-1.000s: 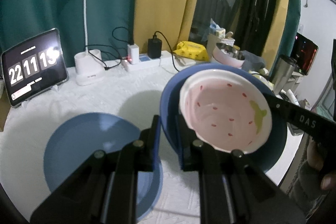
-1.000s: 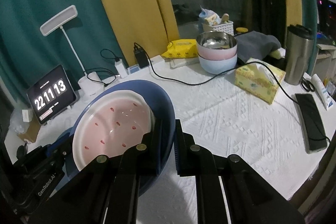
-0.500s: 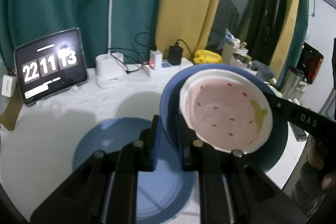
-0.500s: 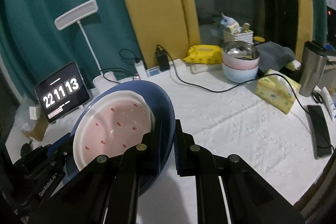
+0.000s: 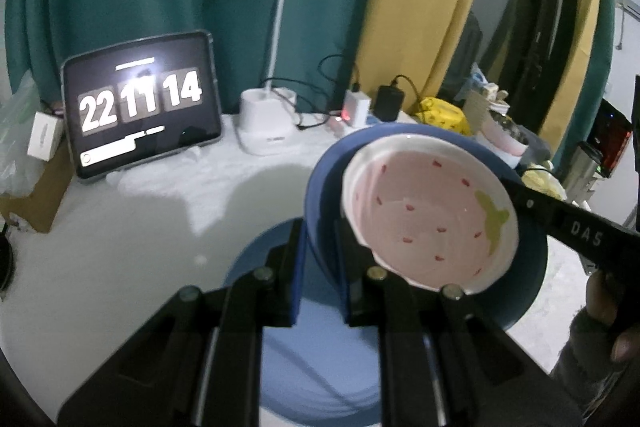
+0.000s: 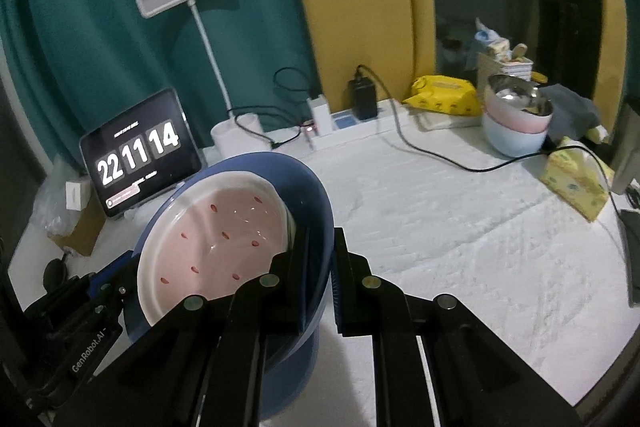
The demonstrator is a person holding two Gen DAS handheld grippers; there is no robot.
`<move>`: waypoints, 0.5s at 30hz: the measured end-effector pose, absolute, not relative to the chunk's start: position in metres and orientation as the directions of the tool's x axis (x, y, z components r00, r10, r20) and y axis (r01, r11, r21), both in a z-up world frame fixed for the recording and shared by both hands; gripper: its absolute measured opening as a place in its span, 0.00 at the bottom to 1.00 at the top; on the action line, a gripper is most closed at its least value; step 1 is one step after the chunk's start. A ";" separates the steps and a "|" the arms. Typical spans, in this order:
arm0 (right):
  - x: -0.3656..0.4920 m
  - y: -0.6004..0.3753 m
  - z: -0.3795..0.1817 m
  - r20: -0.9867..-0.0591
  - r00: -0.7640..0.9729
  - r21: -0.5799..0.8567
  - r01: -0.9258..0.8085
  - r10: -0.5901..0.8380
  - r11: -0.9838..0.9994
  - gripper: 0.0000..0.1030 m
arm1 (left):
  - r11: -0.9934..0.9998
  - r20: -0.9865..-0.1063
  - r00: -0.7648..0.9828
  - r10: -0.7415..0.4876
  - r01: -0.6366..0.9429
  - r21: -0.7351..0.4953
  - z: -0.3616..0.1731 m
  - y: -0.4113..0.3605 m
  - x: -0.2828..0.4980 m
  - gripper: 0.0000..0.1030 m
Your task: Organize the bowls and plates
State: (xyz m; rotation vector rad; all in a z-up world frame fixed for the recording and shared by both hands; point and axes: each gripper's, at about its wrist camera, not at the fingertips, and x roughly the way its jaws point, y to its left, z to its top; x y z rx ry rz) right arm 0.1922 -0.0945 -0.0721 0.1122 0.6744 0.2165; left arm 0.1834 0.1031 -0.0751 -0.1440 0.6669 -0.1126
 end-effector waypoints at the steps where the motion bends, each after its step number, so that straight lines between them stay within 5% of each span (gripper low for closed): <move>1: 0.194 -0.090 -0.074 -0.610 0.757 0.173 -0.165 0.237 0.971 0.11 | 0.984 -0.610 0.779 -0.146 0.052 -0.169 -0.077 0.107 0.184 0.13; 15: 0.208 -0.052 -0.093 -0.647 0.719 0.171 -0.188 0.254 0.967 0.11 | 0.986 -0.645 0.755 -0.119 0.012 -0.168 -0.097 0.137 0.191 0.13</move>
